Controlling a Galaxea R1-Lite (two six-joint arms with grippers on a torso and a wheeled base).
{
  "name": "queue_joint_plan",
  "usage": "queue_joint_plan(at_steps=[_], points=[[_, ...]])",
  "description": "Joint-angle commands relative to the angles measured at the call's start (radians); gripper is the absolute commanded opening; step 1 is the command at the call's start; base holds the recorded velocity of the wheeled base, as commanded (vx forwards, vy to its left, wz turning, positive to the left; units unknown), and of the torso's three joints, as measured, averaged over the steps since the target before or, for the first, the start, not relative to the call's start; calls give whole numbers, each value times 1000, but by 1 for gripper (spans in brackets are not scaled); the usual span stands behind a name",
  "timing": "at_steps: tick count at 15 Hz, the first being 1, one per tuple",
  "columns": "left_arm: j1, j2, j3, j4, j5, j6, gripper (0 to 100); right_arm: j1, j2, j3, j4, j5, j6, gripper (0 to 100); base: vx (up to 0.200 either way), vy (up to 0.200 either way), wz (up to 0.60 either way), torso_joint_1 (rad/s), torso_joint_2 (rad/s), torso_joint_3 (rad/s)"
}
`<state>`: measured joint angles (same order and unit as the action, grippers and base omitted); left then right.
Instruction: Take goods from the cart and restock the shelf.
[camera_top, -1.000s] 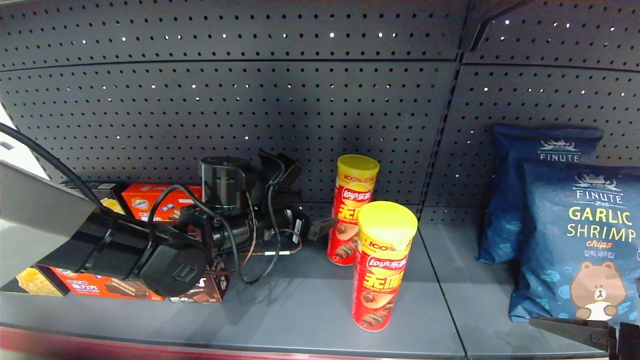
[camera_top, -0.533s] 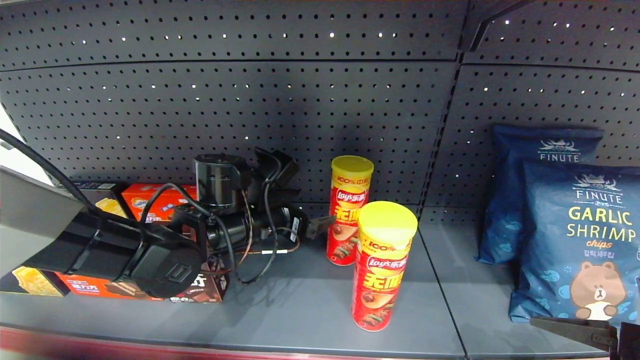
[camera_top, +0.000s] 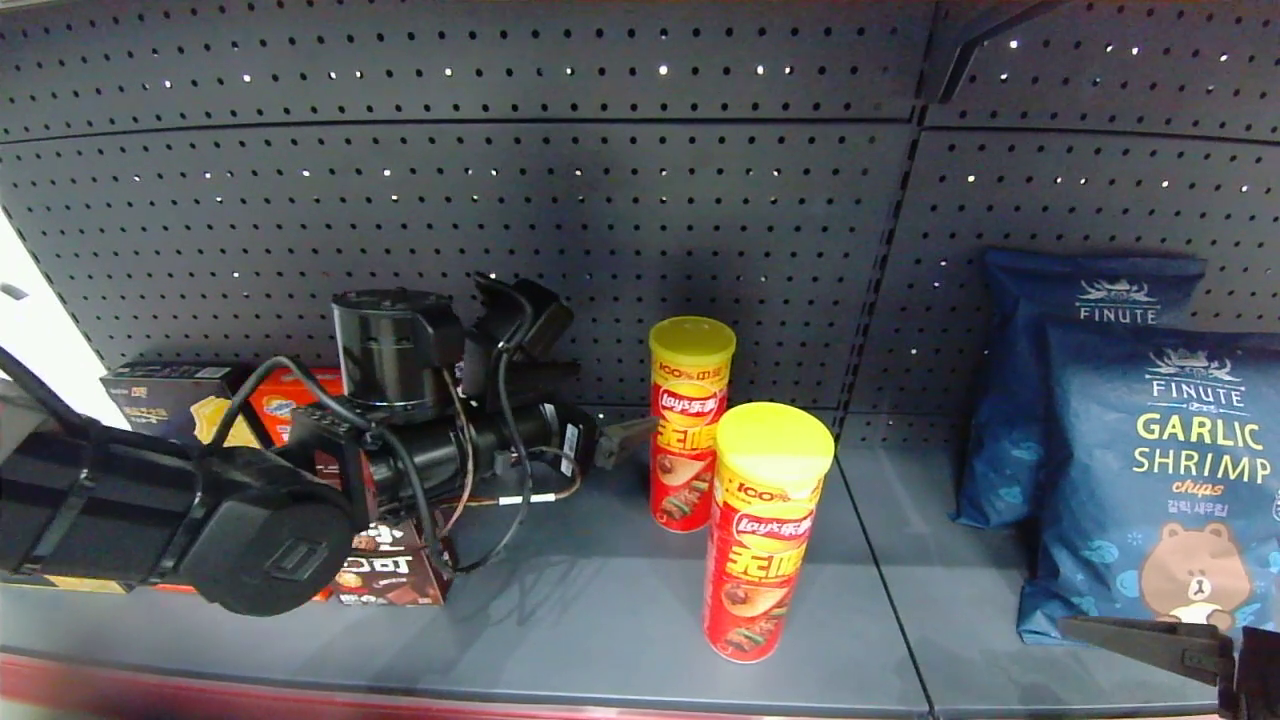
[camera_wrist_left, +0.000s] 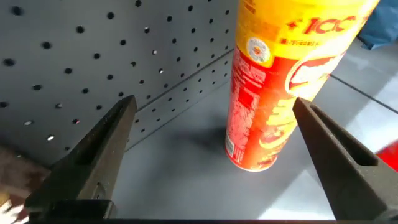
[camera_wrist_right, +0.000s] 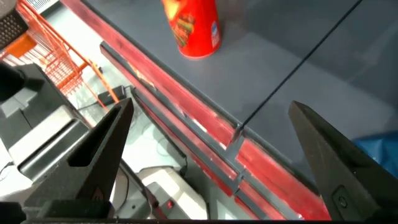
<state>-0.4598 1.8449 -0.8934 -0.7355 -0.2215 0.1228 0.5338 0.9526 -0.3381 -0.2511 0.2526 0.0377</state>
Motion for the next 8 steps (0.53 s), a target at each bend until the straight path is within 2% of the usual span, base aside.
queue_joint_plan(at_steps=[1, 4, 6, 8], points=[[3, -69, 45, 1, 2, 0, 100, 0, 68, -65, 1, -15, -1, 100, 0, 0, 0, 0, 0, 0], [3, -148, 125, 2, 16, 0, 100, 6, 238, -182, -7, -114, -1, 100, 0, 0, 0, 0, 0, 0], [-2, -173, 131, 10, 65, 0, 100, 20, 290, -197, -7, -153, -1, 100, 0, 0, 0, 0, 0, 0], [-31, -202, 116, 54, 166, -2, 100, 81, 319, -187, -5, -231, -2, 100, 0, 0, 0, 0, 0, 0]])
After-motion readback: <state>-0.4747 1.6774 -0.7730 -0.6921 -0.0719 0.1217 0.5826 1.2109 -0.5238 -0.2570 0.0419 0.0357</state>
